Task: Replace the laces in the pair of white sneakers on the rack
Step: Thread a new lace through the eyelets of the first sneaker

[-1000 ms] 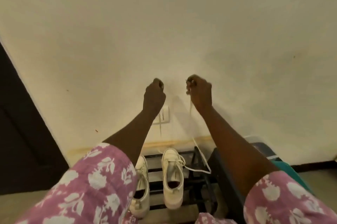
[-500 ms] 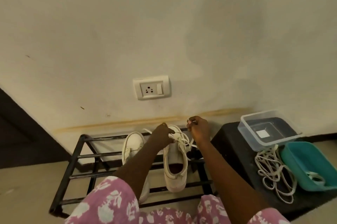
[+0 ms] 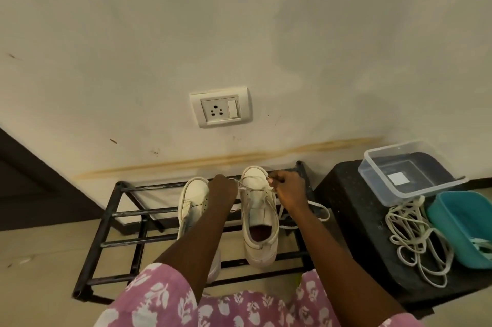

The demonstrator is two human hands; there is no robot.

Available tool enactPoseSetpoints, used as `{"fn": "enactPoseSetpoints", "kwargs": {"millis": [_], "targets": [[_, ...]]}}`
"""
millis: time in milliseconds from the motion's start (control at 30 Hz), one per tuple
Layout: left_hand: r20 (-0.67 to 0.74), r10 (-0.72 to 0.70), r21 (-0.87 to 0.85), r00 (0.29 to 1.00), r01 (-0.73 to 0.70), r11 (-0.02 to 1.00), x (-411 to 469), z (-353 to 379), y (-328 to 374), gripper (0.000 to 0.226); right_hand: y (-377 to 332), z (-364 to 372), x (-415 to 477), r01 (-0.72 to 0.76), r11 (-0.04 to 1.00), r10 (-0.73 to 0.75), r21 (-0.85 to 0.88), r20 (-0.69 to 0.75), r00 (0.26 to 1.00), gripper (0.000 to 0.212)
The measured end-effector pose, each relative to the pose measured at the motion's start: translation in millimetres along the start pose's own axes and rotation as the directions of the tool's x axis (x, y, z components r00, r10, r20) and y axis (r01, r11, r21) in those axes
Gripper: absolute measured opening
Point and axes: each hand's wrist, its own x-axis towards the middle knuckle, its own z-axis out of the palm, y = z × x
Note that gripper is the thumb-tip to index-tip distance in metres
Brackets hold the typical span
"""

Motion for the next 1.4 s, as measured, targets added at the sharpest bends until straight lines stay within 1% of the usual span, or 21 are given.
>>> {"fn": "enactPoseSetpoints", "kwargs": {"millis": [67,100,167,233,300,333,400,467,533,600,633,767,867,933,1067,1167,1200,1267,1333,1367,1400], "targets": [[0.111,-0.06,-0.123,0.992,0.073,0.99,0,3,-7,0.03,-4,8,0,0.054,0.99,-0.042,-0.128,0.097,0.994,0.023],[0.127,-0.083,-0.195,0.988,0.107,0.975,-3,4,-8,0.035,-6,12,-1,0.081,0.977,-0.055,-0.198,0.137,0.989,0.024],[0.058,-0.158,-0.326,0.986,0.169,0.93,-11,5,-6,0.041,-9,19,-2,0.114,0.95,-0.066,-0.291,0.171,0.983,0.026],[-0.048,-0.279,-0.496,0.959,0.219,0.84,-15,3,-1,0.043,-10,23,-1,0.104,0.933,-0.048,-0.345,0.166,0.985,0.027],[-0.049,-0.355,-0.628,0.934,0.248,0.738,-15,0,1,0.042,-10,25,-2,0.082,0.914,-0.019,-0.397,0.158,0.987,0.027],[-0.027,-0.362,-0.634,0.932,0.264,0.727,-15,-1,1,0.043,-10,26,-2,0.078,0.903,-0.011,-0.422,0.159,0.987,0.027],[0.0,-0.301,-0.552,0.954,0.251,0.795,-19,-1,-1,0.039,-12,28,-3,0.088,0.879,-0.008,-0.469,0.17,0.985,0.026],[0.008,-0.153,-0.34,0.988,0.147,0.929,-23,1,-3,0.029,-14,31,-5,0.115,0.858,-0.021,-0.501,0.188,0.982,0.026],[0.068,-0.047,-0.18,0.997,0.058,0.982,-22,3,-7,0.026,-14,33,-4,0.121,0.858,-0.011,-0.499,0.218,0.976,0.026],[0.149,-0.017,-0.223,0.989,0.05,0.973,-25,3,-9,0.025,-15,34,-4,0.128,0.856,-0.015,-0.501,0.223,0.975,0.027],[0.141,-0.028,-0.235,0.99,0.061,0.97,-27,4,-9,0.026,-14,34,-4,0.133,0.858,-0.024,-0.496,0.22,0.975,0.027],[0.053,0.034,-0.014,0.998,-0.033,0.999,-33,3,-4,0.042,-11,36,-5,0.137,0.884,-0.037,-0.447,0.227,0.973,0.027],[0.057,0.131,0.137,0.99,-0.138,0.981,-31,-3,0,0.039,-11,36,-5,0.088,0.916,-0.011,-0.392,0.194,0.981,0.025],[0.061,0.157,0.18,0.986,-0.166,0.97,-29,-5,-1,0.043,-12,38,-7,0.074,0.926,-0.008,-0.37,0.175,0.985,0.023],[0.054,0.14,0.153,0.989,-0.147,0.977,-28,-8,-6,0.04,-11,43,-10,0.11,0.908,-0.054,-0.404,0.147,0.988,0.023],[0.092,0.111,0.121,0.99,-0.121,0.985,-29,-11,-7,0.037,-10,46,-13,0.174,0.852,-0.116,-0.494,0.146,0.983,0.024],[0.101,0.111,0.088,0.989,-0.12,0.989,-26,-12,-8,0.035,-11,47,-14,0.201,0.826,-0.145,-0.526,0.147,0.978,0.025],[0.146,0.062,-0.084,0.987,-0.05,0.995,-23,-11,-10,0.031,-11,47,-17,0.238,0.788,-0.188,-0.568,0.145,0.971,0.026],[0.175,0.033,-0.218,0.984,0.006,0.976,-22,-10,-12,0.018,-11,48,-17,0.257,0.762,-0.211,-0.595,0.147,0.966,0.026],[0.189,0.046,-0.233,0.981,0.0,0.973,-23,-11,-13,0.016,-11,47,-17,0.263,0.749,-0.217,-0.608,0.15,0.965,0.026],[0.196,0.047,-0.266,0.979,0.007,0.964,-24,-12,-11,0.025,-12,47,-17,0.273,0.735,-0.225,-0.621,0.156,0.962,0.025]]}}
